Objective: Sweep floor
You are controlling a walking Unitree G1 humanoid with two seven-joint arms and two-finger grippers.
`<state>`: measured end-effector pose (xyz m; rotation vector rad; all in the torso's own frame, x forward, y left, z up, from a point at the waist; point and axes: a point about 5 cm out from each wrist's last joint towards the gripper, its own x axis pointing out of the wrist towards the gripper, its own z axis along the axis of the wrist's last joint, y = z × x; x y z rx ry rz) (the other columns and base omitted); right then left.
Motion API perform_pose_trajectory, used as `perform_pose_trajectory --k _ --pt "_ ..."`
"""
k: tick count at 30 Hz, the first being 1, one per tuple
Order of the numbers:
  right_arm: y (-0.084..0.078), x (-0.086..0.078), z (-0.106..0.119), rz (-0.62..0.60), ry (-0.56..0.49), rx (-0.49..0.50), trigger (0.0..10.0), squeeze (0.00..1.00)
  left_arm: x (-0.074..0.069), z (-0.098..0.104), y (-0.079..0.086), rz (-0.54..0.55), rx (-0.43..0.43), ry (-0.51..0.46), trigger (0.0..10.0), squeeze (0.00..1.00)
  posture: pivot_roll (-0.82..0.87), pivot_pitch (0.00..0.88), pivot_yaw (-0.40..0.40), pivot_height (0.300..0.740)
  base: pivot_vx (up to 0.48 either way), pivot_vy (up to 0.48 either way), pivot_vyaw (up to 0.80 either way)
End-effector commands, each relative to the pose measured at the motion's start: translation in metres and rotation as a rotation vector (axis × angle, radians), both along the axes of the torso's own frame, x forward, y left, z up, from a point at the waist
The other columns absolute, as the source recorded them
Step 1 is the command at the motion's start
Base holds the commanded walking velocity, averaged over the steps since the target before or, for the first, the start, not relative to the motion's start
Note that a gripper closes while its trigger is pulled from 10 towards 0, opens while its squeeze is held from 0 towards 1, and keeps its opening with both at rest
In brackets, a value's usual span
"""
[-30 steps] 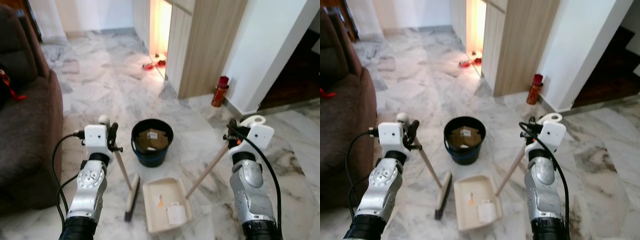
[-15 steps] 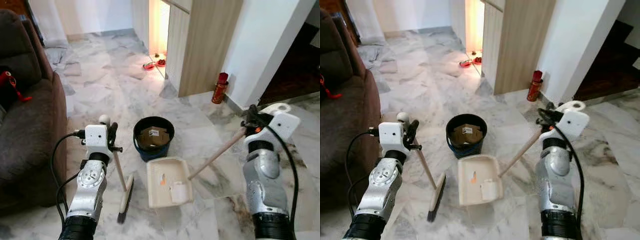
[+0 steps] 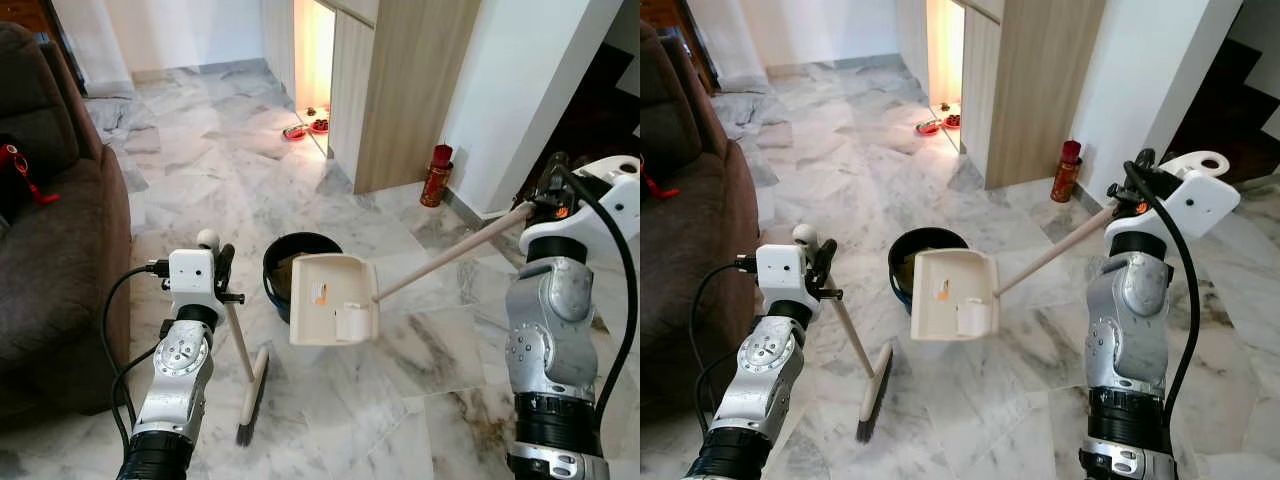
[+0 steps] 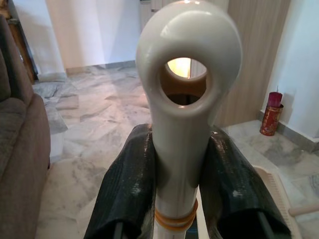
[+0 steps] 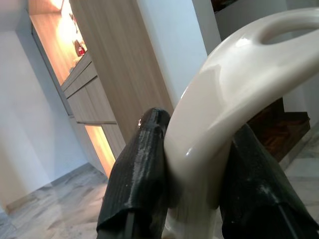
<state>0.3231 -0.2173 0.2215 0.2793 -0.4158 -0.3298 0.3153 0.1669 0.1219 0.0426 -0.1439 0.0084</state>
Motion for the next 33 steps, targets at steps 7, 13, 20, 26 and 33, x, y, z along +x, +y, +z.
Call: perform_pose_trajectory --k 7,13,20,26,33 --pt "0.008 -0.006 0.039 0.015 -0.182 -0.026 10.0 0.0 0.003 0.013 -0.001 -0.003 0.024 -0.054 10.0 0.0 -0.02 0.0 -0.016 0.74 0.197 0.0 0.0" --pt "0.013 -0.006 0.046 0.035 -0.211 -0.053 10.0 0.0 0.002 0.012 -0.001 0.001 0.027 -0.056 10.0 0.0 -0.02 0.0 -0.014 0.74 0.284 0.0 0.0" --pt "0.017 -0.005 0.046 0.054 -0.206 -0.057 10.0 0.0 0.001 0.012 0.001 0.011 0.034 -0.059 10.0 0.0 -0.02 0.0 -0.016 0.74 0.344 0.0 0.0" --pt "0.018 -0.004 0.044 0.063 -0.2 -0.057 10.0 0.0 0.002 0.012 0.001 0.014 0.035 -0.062 10.0 0.0 -0.02 0.0 -0.016 0.74 0.376 0.0 0.0" --pt "0.02 -0.003 0.044 0.072 -0.19 -0.072 10.0 0.0 0.002 0.012 0.001 0.018 0.036 -0.062 10.0 0.0 -0.01 0.0 -0.018 0.74 0.378 0.0 0.08"
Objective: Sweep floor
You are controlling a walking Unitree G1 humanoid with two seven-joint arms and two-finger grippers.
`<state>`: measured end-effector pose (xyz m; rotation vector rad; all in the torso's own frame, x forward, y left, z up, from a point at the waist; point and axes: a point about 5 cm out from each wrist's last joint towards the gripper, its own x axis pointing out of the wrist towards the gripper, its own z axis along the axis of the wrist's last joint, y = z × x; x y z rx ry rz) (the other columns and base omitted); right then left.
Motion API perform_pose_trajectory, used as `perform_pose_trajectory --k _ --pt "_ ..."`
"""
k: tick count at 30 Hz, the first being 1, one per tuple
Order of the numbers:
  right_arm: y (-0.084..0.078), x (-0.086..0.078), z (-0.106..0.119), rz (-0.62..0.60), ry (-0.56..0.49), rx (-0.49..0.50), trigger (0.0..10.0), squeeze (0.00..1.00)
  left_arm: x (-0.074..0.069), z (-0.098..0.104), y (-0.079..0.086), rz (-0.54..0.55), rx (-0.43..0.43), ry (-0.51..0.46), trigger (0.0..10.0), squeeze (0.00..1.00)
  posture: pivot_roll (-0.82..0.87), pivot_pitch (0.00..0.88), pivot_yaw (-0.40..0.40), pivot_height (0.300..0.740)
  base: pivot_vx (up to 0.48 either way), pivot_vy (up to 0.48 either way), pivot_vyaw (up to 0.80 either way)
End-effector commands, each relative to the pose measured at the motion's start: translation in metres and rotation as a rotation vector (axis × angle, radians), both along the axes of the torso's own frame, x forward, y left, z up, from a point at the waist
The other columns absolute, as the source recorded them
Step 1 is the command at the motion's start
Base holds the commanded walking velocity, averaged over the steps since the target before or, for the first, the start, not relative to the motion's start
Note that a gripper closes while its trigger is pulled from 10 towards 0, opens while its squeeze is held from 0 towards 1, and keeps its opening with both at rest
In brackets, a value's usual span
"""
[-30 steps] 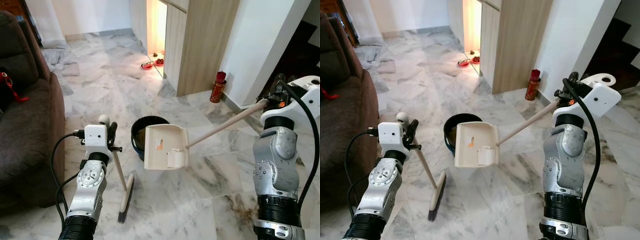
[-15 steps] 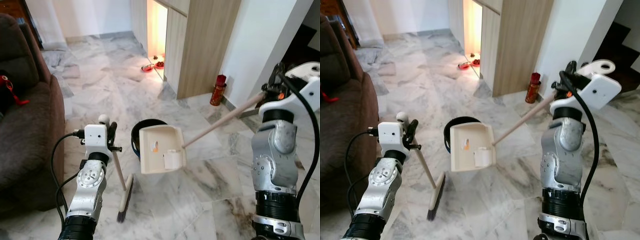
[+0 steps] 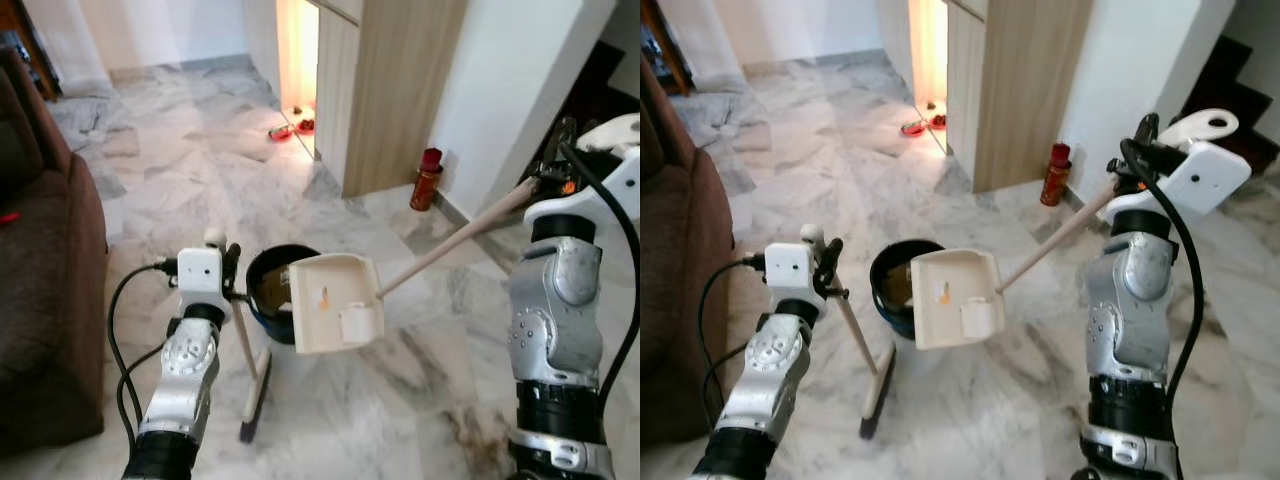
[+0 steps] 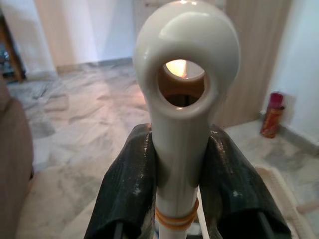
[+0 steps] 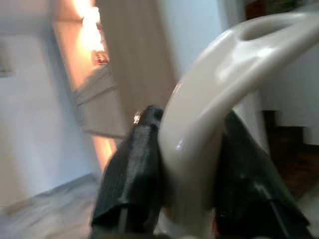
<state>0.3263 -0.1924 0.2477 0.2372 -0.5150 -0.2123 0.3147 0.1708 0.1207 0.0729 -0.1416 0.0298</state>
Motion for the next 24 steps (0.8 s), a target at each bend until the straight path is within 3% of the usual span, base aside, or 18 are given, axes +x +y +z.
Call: perform_pose_trajectory --k 1,4,24 --pt "-0.0042 -0.0063 0.0172 -0.01 -0.086 0.009 10.0 0.0 0.0025 0.013 -0.0034 -0.005 0.008 -0.064 10.0 0.0 -0.01 0.0 -0.018 0.74 0.379 0.0 0.63" --pt "-0.0037 -0.0061 0.0171 -0.006 -0.085 0.012 10.0 0.0 0.0026 0.013 -0.0034 -0.005 0.01 -0.065 10.0 0.0 -0.01 0.0 -0.018 0.74 0.376 0.0 0.54" --pt "0.0001 -0.005 0.0158 0.02 -0.08 0.018 10.0 0.0 0.004 0.0135 -0.0019 0.005 0.011 -0.065 10.0 0.0 -0.01 0.0 -0.021 0.74 0.378 0.0 0.0"
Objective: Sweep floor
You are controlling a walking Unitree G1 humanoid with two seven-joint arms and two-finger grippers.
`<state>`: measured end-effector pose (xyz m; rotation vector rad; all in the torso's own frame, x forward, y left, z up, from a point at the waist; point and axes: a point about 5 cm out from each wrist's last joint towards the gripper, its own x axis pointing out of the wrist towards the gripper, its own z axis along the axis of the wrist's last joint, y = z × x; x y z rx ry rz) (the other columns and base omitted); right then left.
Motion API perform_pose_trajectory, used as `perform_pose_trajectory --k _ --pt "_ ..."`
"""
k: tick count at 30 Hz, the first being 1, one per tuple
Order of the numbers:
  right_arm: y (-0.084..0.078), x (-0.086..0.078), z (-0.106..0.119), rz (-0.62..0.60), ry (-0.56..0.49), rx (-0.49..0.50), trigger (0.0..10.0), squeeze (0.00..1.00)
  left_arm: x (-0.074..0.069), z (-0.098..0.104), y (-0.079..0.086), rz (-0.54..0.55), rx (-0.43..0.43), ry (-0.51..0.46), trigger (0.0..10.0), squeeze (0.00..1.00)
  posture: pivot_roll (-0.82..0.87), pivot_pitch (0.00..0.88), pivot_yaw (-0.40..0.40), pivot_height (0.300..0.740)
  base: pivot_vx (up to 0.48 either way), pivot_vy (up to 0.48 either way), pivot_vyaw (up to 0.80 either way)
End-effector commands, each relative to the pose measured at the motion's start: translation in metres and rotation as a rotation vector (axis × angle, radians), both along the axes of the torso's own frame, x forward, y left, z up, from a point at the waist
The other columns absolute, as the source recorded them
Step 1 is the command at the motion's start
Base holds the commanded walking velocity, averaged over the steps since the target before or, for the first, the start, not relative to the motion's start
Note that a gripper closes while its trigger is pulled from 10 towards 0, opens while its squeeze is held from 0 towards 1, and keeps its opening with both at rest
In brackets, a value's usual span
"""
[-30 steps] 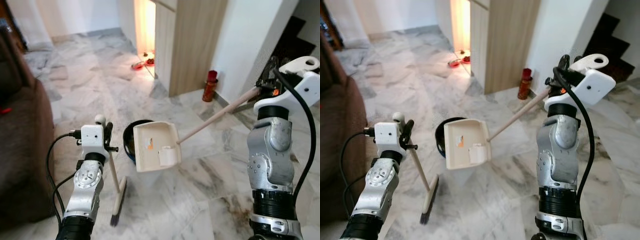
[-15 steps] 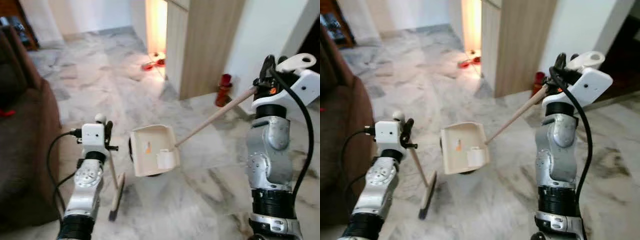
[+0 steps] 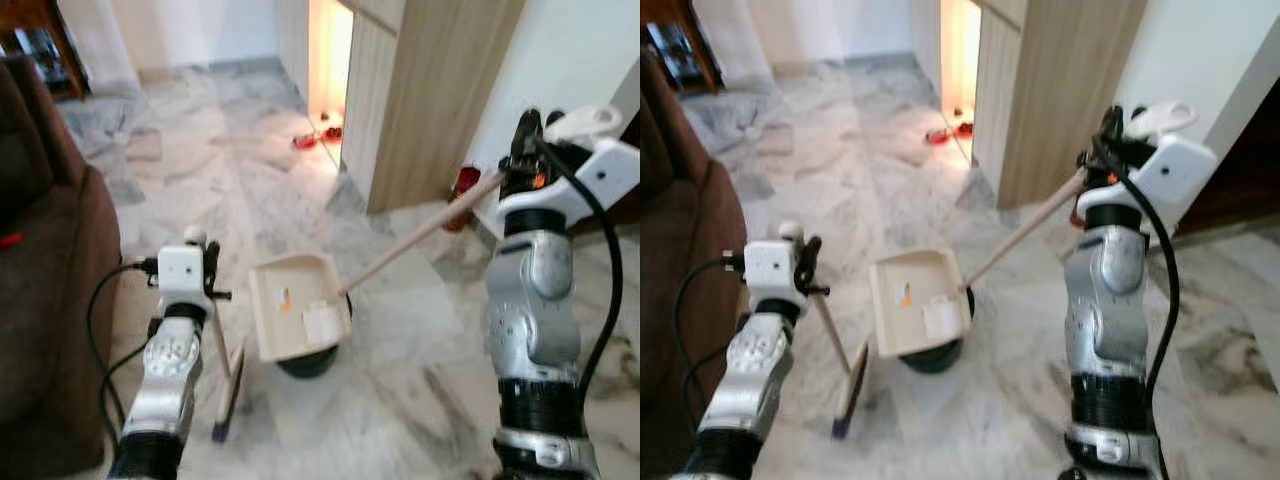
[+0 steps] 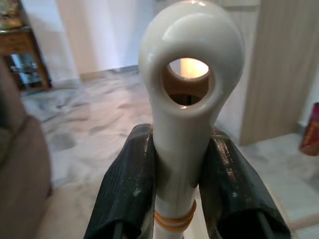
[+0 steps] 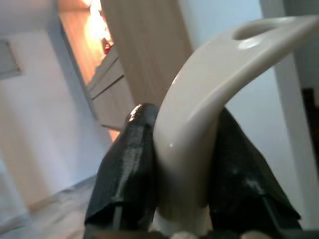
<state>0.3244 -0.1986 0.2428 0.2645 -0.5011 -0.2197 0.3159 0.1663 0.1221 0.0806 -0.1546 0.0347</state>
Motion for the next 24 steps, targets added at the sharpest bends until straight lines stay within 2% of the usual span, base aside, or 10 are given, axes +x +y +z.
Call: perform_pose_trajectory --k 1,14,23,24 --pt "0.0064 -0.003 0.0207 0.017 -0.091 -0.01 10.0 0.0 0.0029 0.012 0.0026 0.0 0.003 -0.052 10.0 0.0 -0.01 0.0 -0.021 0.74 0.375 0.0 0.0" --pt "0.0054 -0.0031 0.0178 0.018 -0.08 -0.008 10.0 0.0 0.004 0.0117 0.0027 0.002 0.005 -0.048 10.0 0.0 -0.01 0.0 -0.022 0.74 0.378 0.0 0.0" --pt "0.0092 -0.0037 0.0144 0.039 -0.07 0.002 10.0 0.0 0.0043 0.0126 0.0027 0.003 0.002 -0.058 10.0 0.0 -0.01 0.0 -0.022 0.74 0.0 0.0 0.0" --pt "0.0128 -0.0046 0.0147 0.048 -0.07 -0.028 10.0 0.0 0.0045 0.013 0.0026 0.003 0.003 -0.059 10.0 0.0 -0.01 0.0 -0.021 0.74 0.0 0.0 0.0"
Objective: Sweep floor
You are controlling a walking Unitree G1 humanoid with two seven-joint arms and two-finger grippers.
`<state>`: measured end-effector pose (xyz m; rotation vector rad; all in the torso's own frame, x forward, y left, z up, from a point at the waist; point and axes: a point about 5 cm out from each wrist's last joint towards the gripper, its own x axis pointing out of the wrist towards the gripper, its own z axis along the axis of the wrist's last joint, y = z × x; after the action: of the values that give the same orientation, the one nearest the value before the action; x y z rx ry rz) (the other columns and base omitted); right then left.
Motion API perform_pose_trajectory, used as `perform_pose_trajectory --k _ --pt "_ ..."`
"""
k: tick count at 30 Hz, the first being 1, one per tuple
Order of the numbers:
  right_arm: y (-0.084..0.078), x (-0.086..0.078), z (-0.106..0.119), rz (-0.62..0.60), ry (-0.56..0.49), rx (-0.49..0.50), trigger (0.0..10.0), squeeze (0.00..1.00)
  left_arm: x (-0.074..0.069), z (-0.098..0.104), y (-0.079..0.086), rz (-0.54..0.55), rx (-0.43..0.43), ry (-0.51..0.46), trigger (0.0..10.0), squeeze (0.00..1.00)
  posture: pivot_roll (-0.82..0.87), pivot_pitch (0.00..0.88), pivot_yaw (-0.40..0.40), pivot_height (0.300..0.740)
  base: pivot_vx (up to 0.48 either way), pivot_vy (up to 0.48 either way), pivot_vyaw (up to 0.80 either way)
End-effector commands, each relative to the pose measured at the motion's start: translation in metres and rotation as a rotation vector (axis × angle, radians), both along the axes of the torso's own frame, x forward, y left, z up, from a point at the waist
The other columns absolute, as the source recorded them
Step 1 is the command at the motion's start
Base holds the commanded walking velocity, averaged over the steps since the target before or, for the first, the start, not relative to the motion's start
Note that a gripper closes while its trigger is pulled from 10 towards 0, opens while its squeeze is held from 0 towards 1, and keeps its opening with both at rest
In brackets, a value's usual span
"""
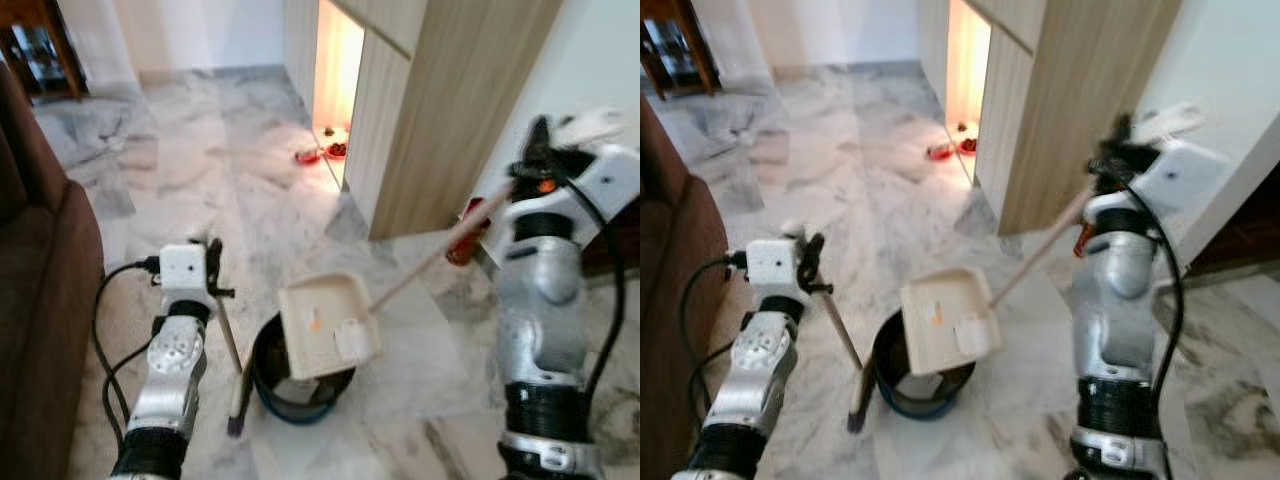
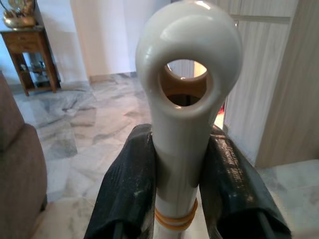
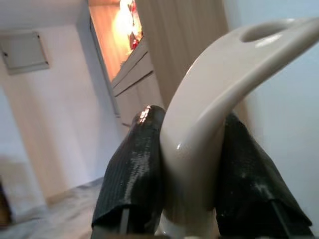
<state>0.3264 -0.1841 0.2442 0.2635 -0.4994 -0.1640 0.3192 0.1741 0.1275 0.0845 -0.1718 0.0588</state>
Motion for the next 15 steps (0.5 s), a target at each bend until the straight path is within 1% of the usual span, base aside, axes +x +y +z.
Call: perform_pose_trajectory --k 1,4,5,6,8,9,10,12,13,15 --pt "0.001 -0.007 0.014 0.003 -0.069 -0.03 10.0 0.0 0.001 0.008 -0.005 -0.021 0.001 -0.041 10.0 0.0 -0.01 0.0 -0.021 0.74 0.0 0.0 0.0" --pt "0.006 -0.008 0.015 0.013 -0.077 -0.05 10.0 0.0 0.001 0.008 -0.006 -0.022 0.0 -0.041 10.0 0.0 -0.01 0.0 -0.022 0.74 0.0 0.0 0.0" --pt "0.012 -0.01 0.015 0.027 -0.086 -0.079 10.0 0.0 0.001 0.008 -0.006 -0.023 -0.001 -0.042 10.0 0.0 -0.01 0.0 -0.022 0.74 0.0 0.0 0.0" --pt "0.012 -0.01 0.015 0.027 -0.086 -0.079 10.0 0.0 0.001 0.008 -0.006 -0.023 -0.001 -0.042 10.0 0.0 -0.01 0.0 -0.022 0.74 0.0 0.0 0.0" --pt "0.024 -0.012 0.018 0.064 -0.111 -0.13 10.0 0.0 0.001 0.008 -0.006 -0.024 -0.002 -0.042 10.0 0.0 -0.01 0.0 -0.024 0.74 0.0 0.0 0.0" --pt "0.026 -0.012 0.018 0.072 -0.114 -0.136 10.0 0.0 0.001 0.008 -0.006 -0.024 -0.002 -0.042 10.0 0.0 -0.01 0.0 -0.024 0.74 0.0 0.0 0.0" --pt "0.034 -0.013 0.019 0.097 -0.127 -0.169 10.0 0.0 0.001 0.008 -0.006 -0.026 -0.002 -0.043 10.0 0.0 -0.01 0.0 -0.025 0.74 0.0 0.0 0.0" --pt "0.04 -0.015 0.02 0.117 -0.137 -0.192 10.0 0.0 0.001 0.008 -0.006 -0.027 -0.001 -0.044 10.0 0.0 0.0 0.0 -0.027 0.74 0.0 0.0 0.0" --pt "0.046 -0.016 0.02 0.129 -0.149 -0.205 10.0 0.0 0.001 0.008 -0.007 -0.028 0.0 -0.047 10.0 0.0 0.0 0.0 -0.028 0.74 0.0 0.0 0.0" --pt "0.052 -0.018 0.021 0.139 -0.16 -0.211 10.0 0.0 0.001 0.009 -0.007 -0.03 0.001 -0.05 10.0 0.0 0.0 0.0 -0.028 0.74 0.0 0.0 0.0"
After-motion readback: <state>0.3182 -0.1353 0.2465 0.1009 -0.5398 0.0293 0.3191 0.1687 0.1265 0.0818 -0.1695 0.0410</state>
